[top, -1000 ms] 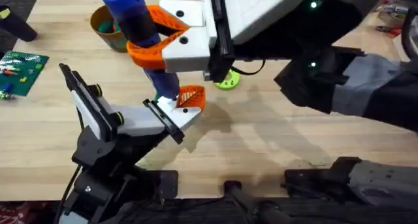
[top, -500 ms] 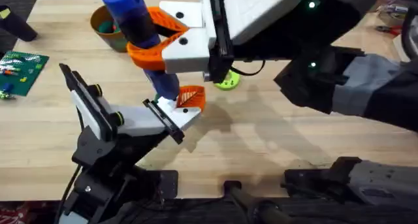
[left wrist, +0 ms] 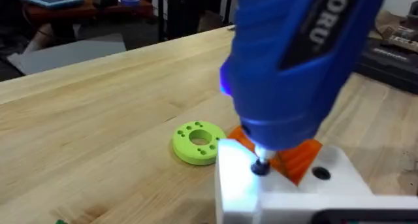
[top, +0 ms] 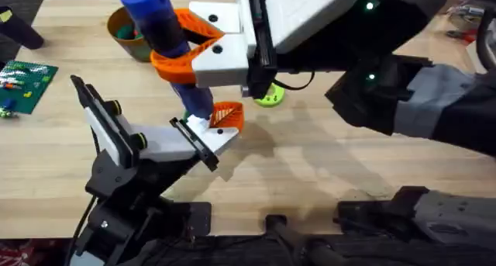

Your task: Pick up the gripper from the table and insert it into the empty holder that is missing its gripper. Then pick up a screw, insert it into the mounting hole, and use the screwdriver to tighten it. Finally, clean up the table by picking up the vegetable and placing it into the bucket.

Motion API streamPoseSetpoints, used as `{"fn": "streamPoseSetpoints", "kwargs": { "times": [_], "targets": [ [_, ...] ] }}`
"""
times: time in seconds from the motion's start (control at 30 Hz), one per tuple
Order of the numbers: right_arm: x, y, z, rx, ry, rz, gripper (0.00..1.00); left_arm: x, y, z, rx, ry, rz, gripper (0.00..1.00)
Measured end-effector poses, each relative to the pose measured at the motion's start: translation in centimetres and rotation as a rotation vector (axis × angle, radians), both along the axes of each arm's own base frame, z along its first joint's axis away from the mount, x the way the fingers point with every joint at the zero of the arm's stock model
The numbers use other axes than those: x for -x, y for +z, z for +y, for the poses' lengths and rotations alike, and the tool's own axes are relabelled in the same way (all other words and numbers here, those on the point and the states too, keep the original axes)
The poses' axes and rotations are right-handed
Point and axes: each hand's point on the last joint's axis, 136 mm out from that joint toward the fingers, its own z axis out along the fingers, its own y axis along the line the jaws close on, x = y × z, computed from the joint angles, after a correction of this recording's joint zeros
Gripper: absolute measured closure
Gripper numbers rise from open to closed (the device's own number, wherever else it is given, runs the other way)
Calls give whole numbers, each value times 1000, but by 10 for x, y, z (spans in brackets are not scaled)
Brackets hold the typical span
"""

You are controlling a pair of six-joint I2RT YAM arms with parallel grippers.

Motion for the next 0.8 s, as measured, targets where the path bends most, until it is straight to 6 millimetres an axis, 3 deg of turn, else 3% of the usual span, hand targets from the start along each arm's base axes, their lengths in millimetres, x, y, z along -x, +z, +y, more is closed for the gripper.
{"fn": "streamPoseSetpoints", "kwargs": {
  "times": [0.8],
  "targets": [
    [0, -1, 0, 5, -2, 2, 965, 0, 0, 0, 0, 0, 1, 990]
  ]
}}
